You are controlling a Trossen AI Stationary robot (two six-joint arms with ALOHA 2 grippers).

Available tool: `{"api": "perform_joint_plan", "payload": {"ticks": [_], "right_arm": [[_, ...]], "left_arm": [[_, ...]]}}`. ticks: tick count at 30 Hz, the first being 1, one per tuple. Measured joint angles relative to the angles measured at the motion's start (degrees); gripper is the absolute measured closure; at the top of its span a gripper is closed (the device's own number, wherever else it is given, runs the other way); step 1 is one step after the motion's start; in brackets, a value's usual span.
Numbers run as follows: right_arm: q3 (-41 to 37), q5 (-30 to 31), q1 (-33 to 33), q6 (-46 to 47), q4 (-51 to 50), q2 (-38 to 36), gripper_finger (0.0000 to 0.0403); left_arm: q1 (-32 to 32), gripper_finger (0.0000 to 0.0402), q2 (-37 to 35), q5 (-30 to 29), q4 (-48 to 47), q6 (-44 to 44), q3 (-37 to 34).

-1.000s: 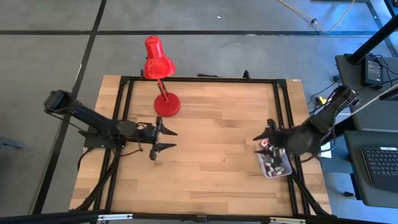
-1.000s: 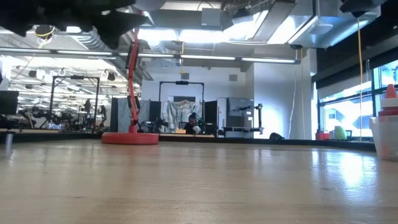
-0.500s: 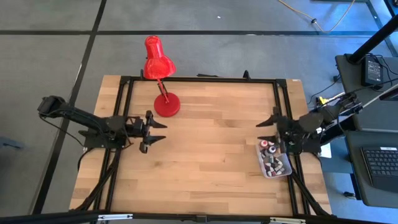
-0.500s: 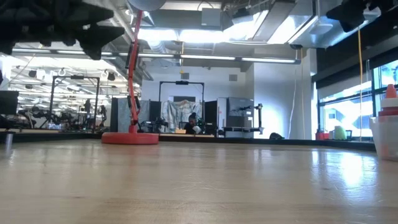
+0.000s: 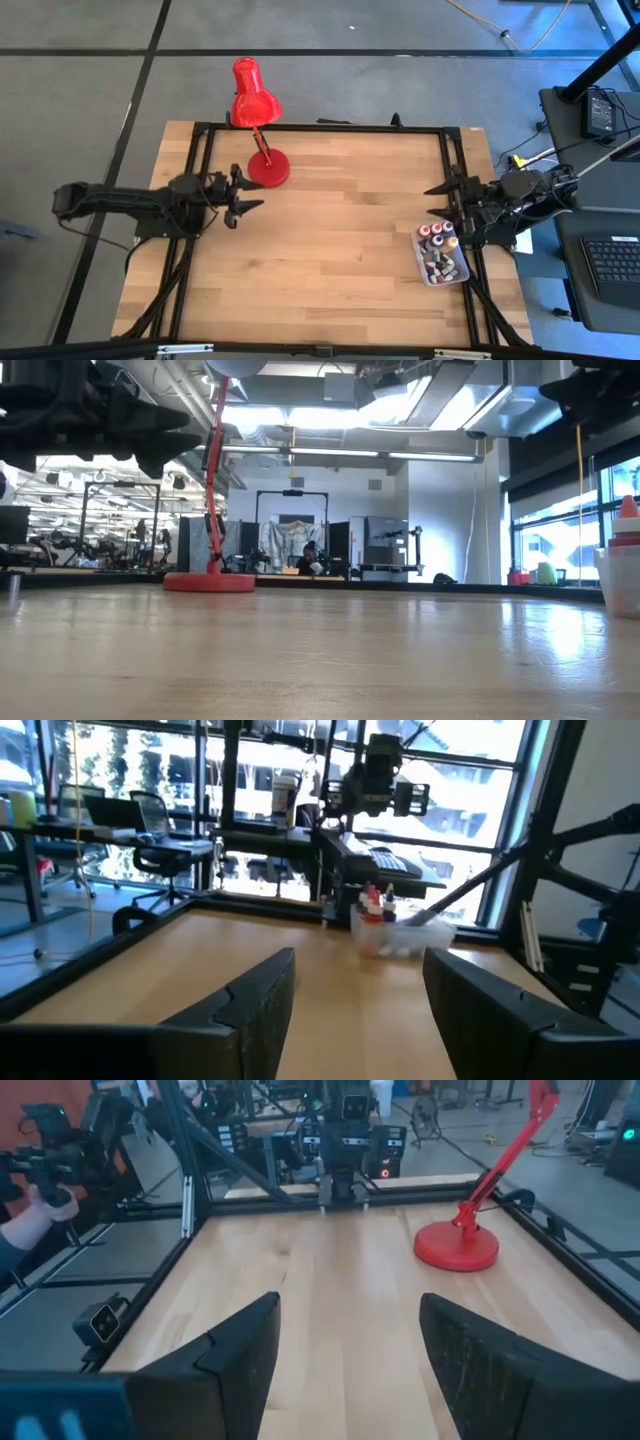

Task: Pick & Place food coloring
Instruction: Return to Home Position

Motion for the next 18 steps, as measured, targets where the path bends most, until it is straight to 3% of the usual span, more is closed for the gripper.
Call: {"api": "perform_joint_plan", "payload": {"ticks": [9, 15, 18], "right_arm": [[-1.0, 0.1, -0.4, -0.2, -0.8, -7.7, 0.0161], [-0.8, 0.4, -0.4, -1.7, -1.0, -9.3, 0.0161], [-0.7, 5.6, -0.4, -2.6, -0.8, -9.3, 0.0161]], "left_arm": [[12.7, 0.0186, -3.4, 14.1, -2.5, -4.5, 0.0], [15.7, 0.0187, -9.6, 15.2, -4.1, -5.7, 0.0], [16.7, 0.0186, -13.9, 15.2, -8.6, -6.9, 0.0]]}}
